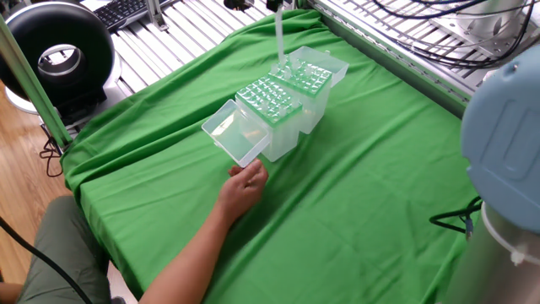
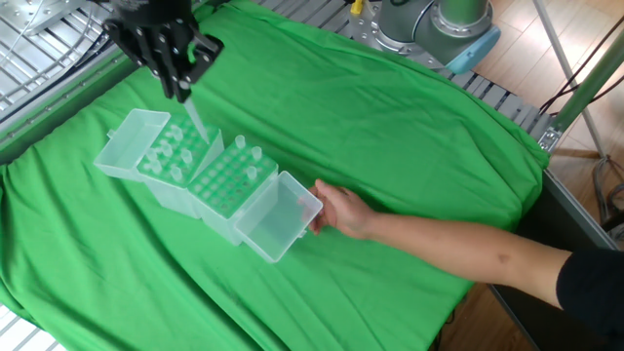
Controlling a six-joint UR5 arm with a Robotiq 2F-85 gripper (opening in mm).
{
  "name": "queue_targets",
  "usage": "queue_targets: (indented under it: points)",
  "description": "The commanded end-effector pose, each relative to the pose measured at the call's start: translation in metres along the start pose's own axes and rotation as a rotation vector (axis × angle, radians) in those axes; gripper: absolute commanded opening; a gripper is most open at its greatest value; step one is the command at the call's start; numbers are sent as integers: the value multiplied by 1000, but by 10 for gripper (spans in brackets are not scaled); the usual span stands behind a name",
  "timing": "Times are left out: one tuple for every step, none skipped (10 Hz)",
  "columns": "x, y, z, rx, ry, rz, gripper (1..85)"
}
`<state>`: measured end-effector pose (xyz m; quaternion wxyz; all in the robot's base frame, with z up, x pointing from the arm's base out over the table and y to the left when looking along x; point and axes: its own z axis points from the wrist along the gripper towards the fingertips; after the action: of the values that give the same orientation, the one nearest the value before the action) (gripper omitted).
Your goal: Insert a large pipette tip into the holder for large pipette tips
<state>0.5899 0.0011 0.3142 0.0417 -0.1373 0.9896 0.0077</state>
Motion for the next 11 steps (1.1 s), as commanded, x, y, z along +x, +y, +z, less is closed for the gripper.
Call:
queue_targets:
  points:
    - [-6,19,8,-19,-22,29,117]
    - [-7,18,9,-19,-22,29,117]
    - [-8,18,10,-23,-27,29,117]
    - [-7,17,12,-23,-31,29,110]
    - [-8,16,15,-26,-39,28,110]
    - [-8,16,16,-27,-40,32,110]
    - [-8,17,19,-25,-48,33,110]
    - [-8,17,23,-26,-55,35,110]
    - [-5,18,24,-22,-52,38,110]
    - [-3,18,25,-21,-50,38,113]
    - [-1,18,26,-22,-49,38,113]
